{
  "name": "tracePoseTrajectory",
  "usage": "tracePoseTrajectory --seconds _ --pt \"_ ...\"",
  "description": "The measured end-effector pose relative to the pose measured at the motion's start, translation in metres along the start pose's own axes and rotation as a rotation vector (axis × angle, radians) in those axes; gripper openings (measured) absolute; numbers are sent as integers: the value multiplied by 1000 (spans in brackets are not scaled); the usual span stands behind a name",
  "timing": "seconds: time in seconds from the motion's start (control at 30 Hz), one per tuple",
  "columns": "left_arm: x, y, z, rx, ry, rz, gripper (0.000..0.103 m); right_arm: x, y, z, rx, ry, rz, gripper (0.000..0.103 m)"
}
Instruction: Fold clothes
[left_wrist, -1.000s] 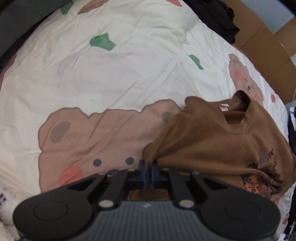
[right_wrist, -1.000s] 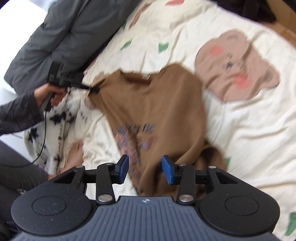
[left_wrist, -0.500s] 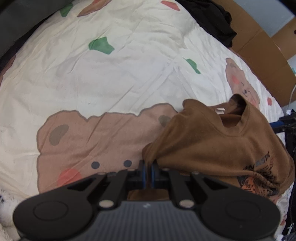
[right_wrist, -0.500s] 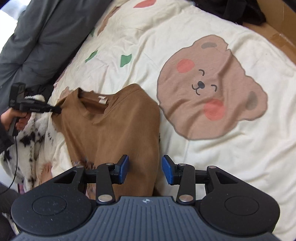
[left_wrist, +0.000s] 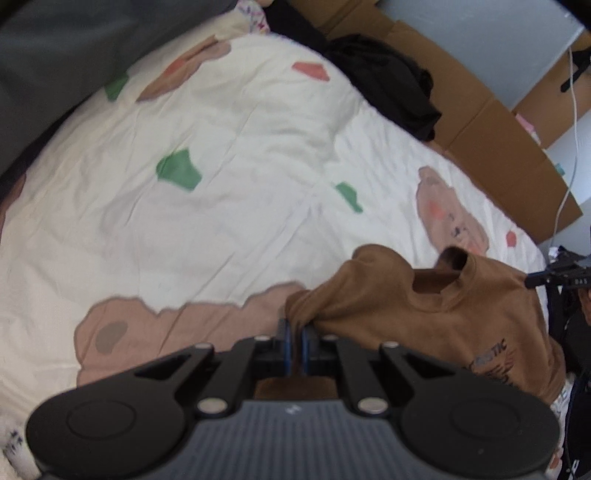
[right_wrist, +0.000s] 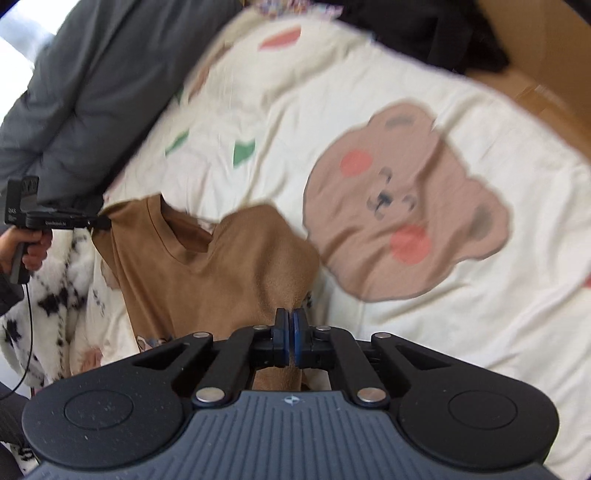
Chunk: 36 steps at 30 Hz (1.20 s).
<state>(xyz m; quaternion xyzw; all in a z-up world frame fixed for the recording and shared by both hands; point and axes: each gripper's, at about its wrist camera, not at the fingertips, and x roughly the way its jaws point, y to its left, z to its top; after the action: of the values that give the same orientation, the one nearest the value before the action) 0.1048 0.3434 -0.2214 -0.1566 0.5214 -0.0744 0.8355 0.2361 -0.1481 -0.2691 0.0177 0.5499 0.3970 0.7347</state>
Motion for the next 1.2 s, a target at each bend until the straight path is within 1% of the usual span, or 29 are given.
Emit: tracePoseTrajectory --seconds 0.1,0.23,0.43,0.5,0.6,0.7,0.77,0.93,1.07,1.13,1.2 --pt "-12 -22 24 41 -50 -7 5 -40 2 4 4 -82 -45 2" --pt "-37 -57 71 88 -157 -29 5 -86 2 14 12 -188 -106 2" --pt "-79 -122 137 196 -303 -51 5 -178 7 42 5 -394 -203 2" --pt "-91 -142 153 223 -338 -66 5 -201 8 48 -4 -438 -222 2" --pt "-100 -165 166 257 -354 -79 4 -230 9 53 -16 -487 -246 2" --pt "-92 -182 163 286 -332 -97 4 -244 8 47 -22 -491 -267 2" --pt "-74 -187 149 297 -285 -103 4 -240 3 36 -19 -466 -275 2" --pt "-15 -186 100 321 -135 -106 4 -202 -12 -2 18 -367 -273 2" --pt "20 -187 67 377 -47 -97 4 -154 -30 -36 55 -267 -285 2" --pt "35 -188 51 411 -6 -88 4 -136 -38 -48 78 -240 -273 2" --pt "49 -184 38 411 33 -88 4 -120 -43 -58 87 -211 -269 2"
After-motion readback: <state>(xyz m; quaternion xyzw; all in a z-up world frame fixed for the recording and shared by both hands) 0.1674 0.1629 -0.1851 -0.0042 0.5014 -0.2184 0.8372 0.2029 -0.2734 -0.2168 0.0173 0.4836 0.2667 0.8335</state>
